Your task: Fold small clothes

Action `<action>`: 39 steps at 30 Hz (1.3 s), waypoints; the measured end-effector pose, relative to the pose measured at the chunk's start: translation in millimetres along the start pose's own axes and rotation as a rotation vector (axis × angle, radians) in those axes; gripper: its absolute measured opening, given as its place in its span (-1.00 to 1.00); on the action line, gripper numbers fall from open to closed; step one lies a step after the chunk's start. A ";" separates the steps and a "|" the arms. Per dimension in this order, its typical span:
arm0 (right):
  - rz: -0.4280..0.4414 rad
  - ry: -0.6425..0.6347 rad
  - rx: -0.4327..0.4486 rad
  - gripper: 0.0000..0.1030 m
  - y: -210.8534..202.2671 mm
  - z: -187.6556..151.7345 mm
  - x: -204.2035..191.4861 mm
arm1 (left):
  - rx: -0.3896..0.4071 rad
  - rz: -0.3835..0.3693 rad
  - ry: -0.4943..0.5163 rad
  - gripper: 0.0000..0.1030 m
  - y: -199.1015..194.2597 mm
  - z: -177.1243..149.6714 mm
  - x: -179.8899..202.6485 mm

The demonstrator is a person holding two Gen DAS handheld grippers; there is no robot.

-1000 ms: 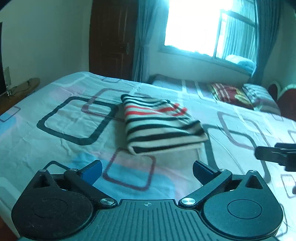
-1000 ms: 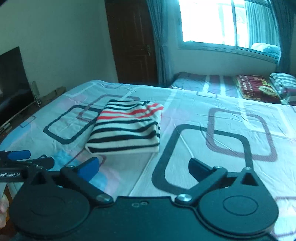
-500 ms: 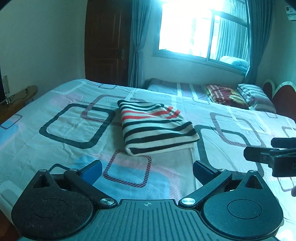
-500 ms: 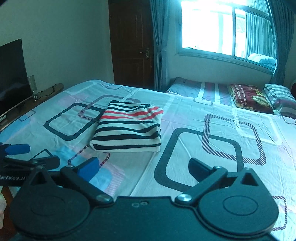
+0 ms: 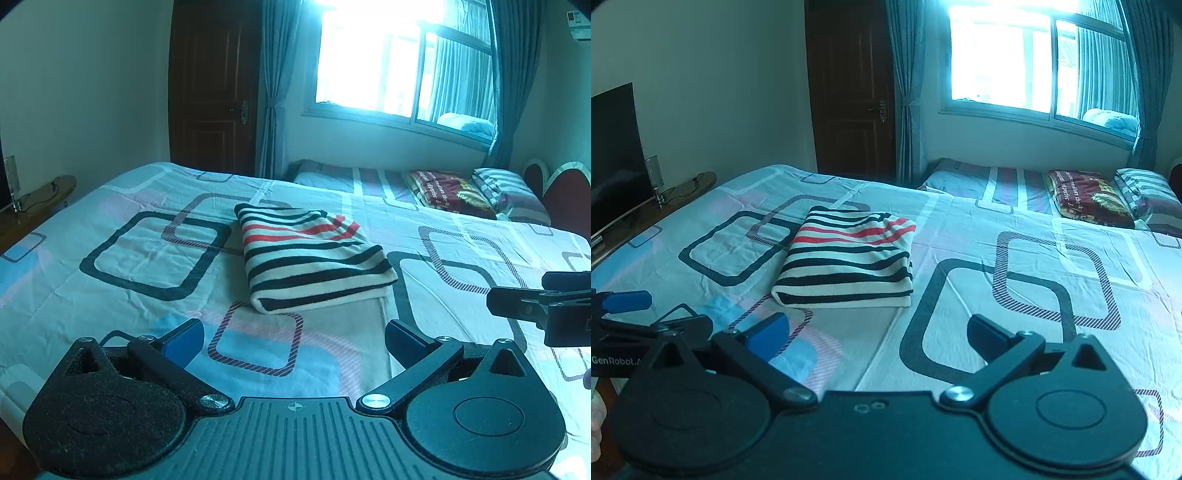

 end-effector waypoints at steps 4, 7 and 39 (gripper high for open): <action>-0.003 -0.004 -0.001 0.99 -0.4 1.0 -0.5 | 0.006 0.002 0.005 1.00 0.2 1.5 -0.4; -0.004 -0.001 -0.004 0.99 0.1 0.9 -0.7 | 0.000 0.005 0.002 1.00 2.1 1.5 -2.8; 0.019 -0.007 0.014 0.99 -6.6 1.6 -6.7 | 0.011 0.011 0.023 1.00 -3.2 3.9 -5.1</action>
Point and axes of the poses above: each gripper's, at about its wrist camera, not at the fingertips, and y roughly the way its jaws point, x to its right, z to its top, the point moved 3 cm from there along y, roughly the way its jaws point, and after that the axes turned 6 degrees about y, right-handed, at the moved point
